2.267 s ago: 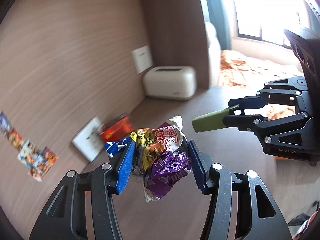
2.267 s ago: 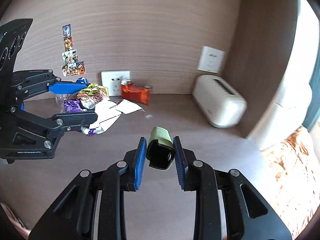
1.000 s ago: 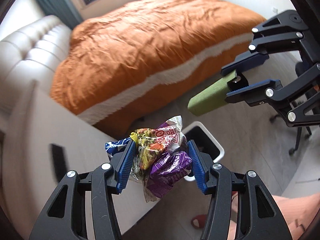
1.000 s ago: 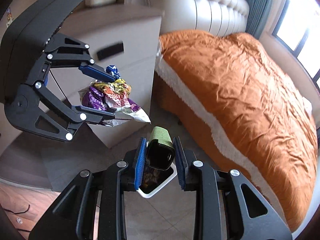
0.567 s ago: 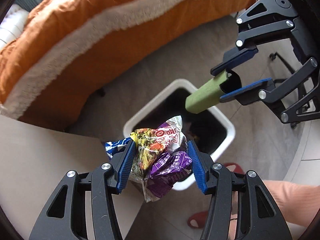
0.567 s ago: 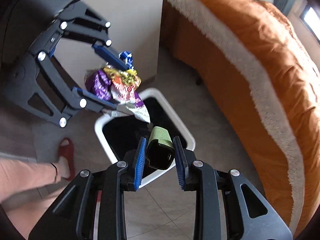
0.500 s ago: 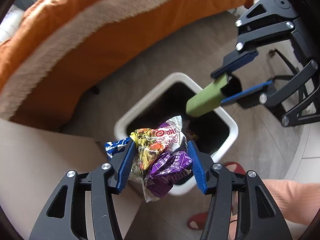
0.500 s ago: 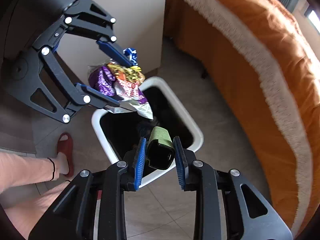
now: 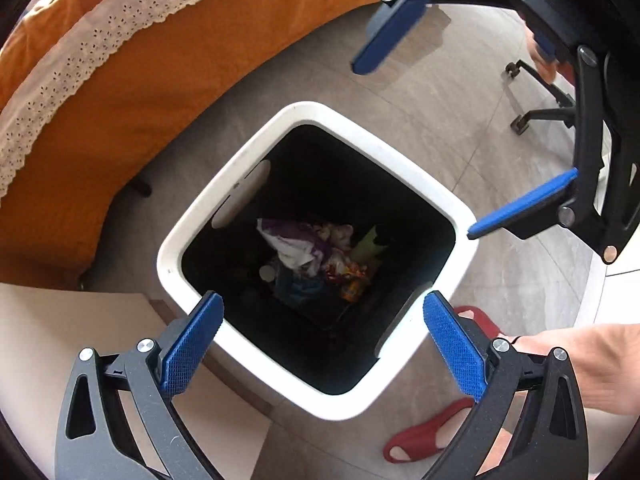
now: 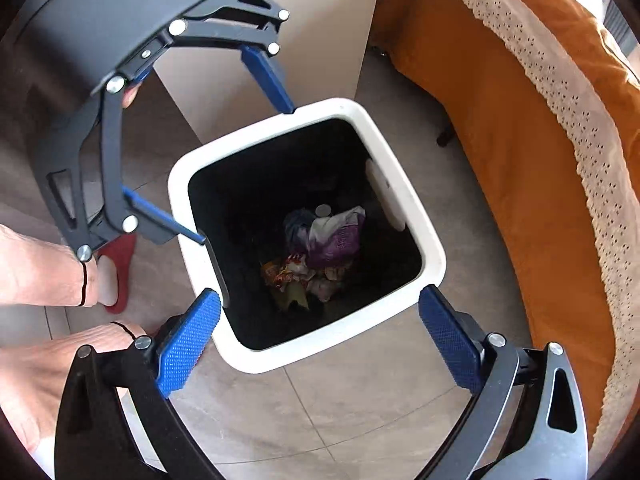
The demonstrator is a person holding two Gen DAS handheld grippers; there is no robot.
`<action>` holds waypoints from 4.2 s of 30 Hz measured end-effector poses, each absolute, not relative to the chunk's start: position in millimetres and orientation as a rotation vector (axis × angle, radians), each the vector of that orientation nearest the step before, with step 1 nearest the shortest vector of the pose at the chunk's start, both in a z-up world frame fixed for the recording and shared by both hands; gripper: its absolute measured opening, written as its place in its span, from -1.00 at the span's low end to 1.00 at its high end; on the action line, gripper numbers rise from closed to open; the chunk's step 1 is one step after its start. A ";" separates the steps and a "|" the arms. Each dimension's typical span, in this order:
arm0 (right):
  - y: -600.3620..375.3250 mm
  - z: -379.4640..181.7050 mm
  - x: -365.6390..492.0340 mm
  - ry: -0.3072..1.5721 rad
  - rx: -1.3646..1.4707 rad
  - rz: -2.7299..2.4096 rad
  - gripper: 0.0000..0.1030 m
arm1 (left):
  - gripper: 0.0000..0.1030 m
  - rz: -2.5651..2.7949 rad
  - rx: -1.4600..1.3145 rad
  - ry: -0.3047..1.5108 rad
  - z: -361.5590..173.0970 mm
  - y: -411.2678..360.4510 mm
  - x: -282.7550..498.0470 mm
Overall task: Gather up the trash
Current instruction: 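Open both tools to drop the chip bag and tube into the bin, then move both open tools back toward the desk, then grasp the orange-labeled plastic bottle with the left tool while the right tool grasps the red box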
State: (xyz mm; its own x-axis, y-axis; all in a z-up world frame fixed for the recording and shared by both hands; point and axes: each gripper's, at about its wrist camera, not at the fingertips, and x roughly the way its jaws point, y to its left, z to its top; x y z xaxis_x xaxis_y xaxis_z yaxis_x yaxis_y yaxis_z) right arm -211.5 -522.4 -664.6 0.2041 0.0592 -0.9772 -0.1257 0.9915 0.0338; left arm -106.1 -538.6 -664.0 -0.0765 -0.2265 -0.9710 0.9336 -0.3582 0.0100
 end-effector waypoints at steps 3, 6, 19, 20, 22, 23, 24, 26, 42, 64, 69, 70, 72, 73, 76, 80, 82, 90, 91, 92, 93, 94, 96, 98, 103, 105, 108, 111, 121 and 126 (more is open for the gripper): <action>-524.9 -650.8 -204.2 1.352 -0.070 0.118 0.91 | 0.91 -1.606 1.259 0.858 -658.2 -537.8 -105.1; -526.3 -635.8 -200.4 1.338 -0.090 0.116 0.91 | 0.91 -1.606 1.248 0.849 -643.0 -539.1 -101.0; -535.2 -544.0 -191.1 1.309 -0.048 0.049 0.91 | 0.91 -1.560 1.169 0.816 -549.9 -532.1 -90.6; -536.2 -535.8 -189.2 1.302 -0.041 0.041 0.91 | 0.91 -1.558 1.153 0.823 -539.0 -531.1 -90.1; -537.4 -516.6 -186.9 1.290 -0.021 0.026 0.91 | 0.91 -1.552 1.139 0.803 -519.1 -528.3 -90.4; -539.0 -505.7 -186.0 1.284 -0.010 0.014 0.91 | 0.91 -1.546 1.132 0.795 -505.3 -526.2 -90.4; -540.2 -494.2 -185.1 1.276 0.000 -0.001 0.91 | 0.91 -1.540 1.123 0.790 -495.6 -524.7 -90.2; -541.1 -472.8 -183.6 1.259 0.012 -0.023 0.91 | 0.91 -1.517 1.073 0.784 -468.2 -520.5 -86.5; -524.4 -272.5 -163.8 0.949 0.189 -0.289 0.91 | 0.91 -1.158 0.663 0.683 -264.7 -434.4 -58.7; -350.4 -136.7 8.2 0.710 0.098 0.157 0.91 | 0.90 -0.550 0.402 0.566 -123.9 -204.9 28.3; -294.3 -128.8 59.2 0.691 0.025 0.294 0.91 | 0.90 -0.396 0.387 0.574 -122.1 -137.9 58.4; -283.4 -129.0 69.6 0.683 0.004 0.317 0.91 | 0.90 -0.368 0.389 0.576 -123.0 -127.1 62.7; -266.9 -132.4 89.3 0.682 -0.023 0.353 0.91 | 0.90 -0.316 0.390 0.578 -123.8 -98.7 76.9; -257.2 -134.9 102.0 0.683 -0.035 0.372 0.91 | 0.90 -0.295 0.391 0.580 -125.3 -87.3 83.0; -238.5 -144.0 133.6 0.696 -0.045 0.413 0.91 | 0.90 -0.223 0.425 0.588 -133.5 -52.2 105.3; -218.0 -160.4 171.3 0.712 -0.085 0.432 0.91 | 0.90 -0.159 0.469 0.618 -147.1 -12.3 139.4; -211.0 -168.7 188.8 0.730 -0.098 0.440 0.91 | 0.90 -0.152 0.484 0.651 -154.5 1.1 155.5; -196.9 -193.4 255.2 0.798 -0.131 0.472 0.91 | 0.90 -0.205 0.499 0.683 -168.8 19.8 192.3; -195.4 -195.8 262.4 0.805 -0.139 0.476 0.91 | 0.90 -0.212 0.503 0.693 -171.1 19.8 195.4; -193.1 -199.0 271.4 0.811 -0.155 0.478 0.91 | 0.90 -0.227 0.503 0.709 -174.2 19.7 200.5; -190.1 -202.4 280.1 0.823 -0.170 0.491 0.91 | 0.90 -0.248 0.494 0.725 -176.9 20.5 205.7; -187.8 -204.7 287.1 0.833 -0.180 0.503 0.91 | 0.90 -0.257 0.489 0.733 -180.3 19.6 209.0; -179.9 -210.6 301.6 0.836 -0.218 0.512 0.91 | 0.90 -0.265 0.481 0.753 -185.7 20.3 218.6; -173.2 -215.1 312.8 0.834 -0.240 0.519 0.91 | 0.90 -0.258 0.505 0.753 -188.8 19.0 224.9; -157.6 -217.8 326.2 0.833 -0.216 0.561 0.91 | 0.66 -0.262 0.499 0.790 -197.6 25.7 235.1; -150.8 -215.1 319.3 0.812 -0.236 0.573 0.90 | 0.50 -0.264 0.489 0.795 -201.4 30.7 233.8; -141.5 -215.1 307.8 0.800 -0.281 0.552 0.47 | 0.46 -0.268 0.446 0.803 -201.9 36.4 233.0; -147.9 -215.0 304.0 0.805 -0.233 0.551 0.28 | 0.44 -0.273 0.444 0.796 -202.1 34.7 228.7; -164.9 -200.6 267.4 0.810 -0.137 0.536 -0.15 | 0.43 -0.266 0.413 0.786 -196.4 28.6 222.1; -176.7 -187.2 244.0 0.779 -0.087 0.498 -0.51 | 0.43 -0.254 0.386 0.778 -185.2 23.3 207.9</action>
State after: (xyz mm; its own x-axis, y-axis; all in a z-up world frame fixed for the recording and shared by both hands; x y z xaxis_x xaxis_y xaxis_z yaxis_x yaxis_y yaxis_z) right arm 244.0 -176.7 -187.2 0.6027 0.3977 -0.6918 -0.4610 0.8812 0.1049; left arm 207.9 23.3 -185.2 0.6873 -0.0807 -0.7219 0.3613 0.9001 0.2434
